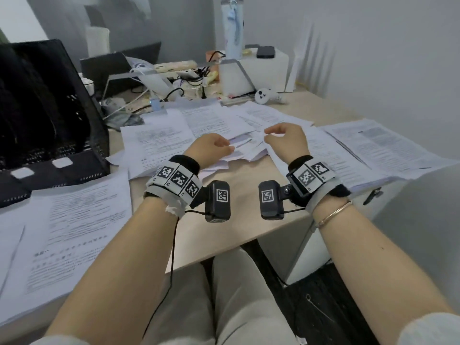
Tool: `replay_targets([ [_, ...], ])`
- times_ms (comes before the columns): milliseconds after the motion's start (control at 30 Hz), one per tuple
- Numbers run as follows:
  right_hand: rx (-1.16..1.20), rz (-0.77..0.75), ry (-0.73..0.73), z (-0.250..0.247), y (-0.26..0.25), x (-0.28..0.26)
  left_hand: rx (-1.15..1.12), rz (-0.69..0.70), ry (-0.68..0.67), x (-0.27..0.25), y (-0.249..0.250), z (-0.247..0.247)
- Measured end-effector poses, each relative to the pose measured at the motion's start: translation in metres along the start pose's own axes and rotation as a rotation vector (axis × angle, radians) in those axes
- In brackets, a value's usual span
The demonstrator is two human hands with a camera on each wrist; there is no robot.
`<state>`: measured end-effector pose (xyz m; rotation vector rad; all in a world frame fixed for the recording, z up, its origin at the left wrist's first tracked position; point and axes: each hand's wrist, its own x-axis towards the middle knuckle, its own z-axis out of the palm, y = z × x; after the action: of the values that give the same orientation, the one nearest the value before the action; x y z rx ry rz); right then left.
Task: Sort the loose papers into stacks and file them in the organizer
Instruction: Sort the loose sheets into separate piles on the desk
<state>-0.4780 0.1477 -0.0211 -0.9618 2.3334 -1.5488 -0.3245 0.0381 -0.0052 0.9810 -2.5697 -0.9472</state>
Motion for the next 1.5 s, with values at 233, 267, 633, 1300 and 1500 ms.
replay_targets([
  [233,-0.041,-0.008,-0.215,0.071,-0.019,0.001,-0.181,-0.21,0.398,-0.003,-0.061,-0.038],
  [267,-0.035,0.004,-0.238,0.079,-0.021,0.001,-0.161,-0.261,0.446,-0.002,-0.073,-0.044],
  [633,-0.02,0.03,-0.444,0.138,-0.032,0.004,0.169,-0.642,0.129,-0.014,-0.135,-0.054],
  [1300,0.419,0.013,0.009,0.064,-0.003,0.009,-0.273,-0.311,0.53,0.011,-0.084,-0.014],
  [1500,0.416,0.059,0.077,0.024,0.018,0.012,-0.332,-0.208,0.53,0.025,-0.047,0.007],
])
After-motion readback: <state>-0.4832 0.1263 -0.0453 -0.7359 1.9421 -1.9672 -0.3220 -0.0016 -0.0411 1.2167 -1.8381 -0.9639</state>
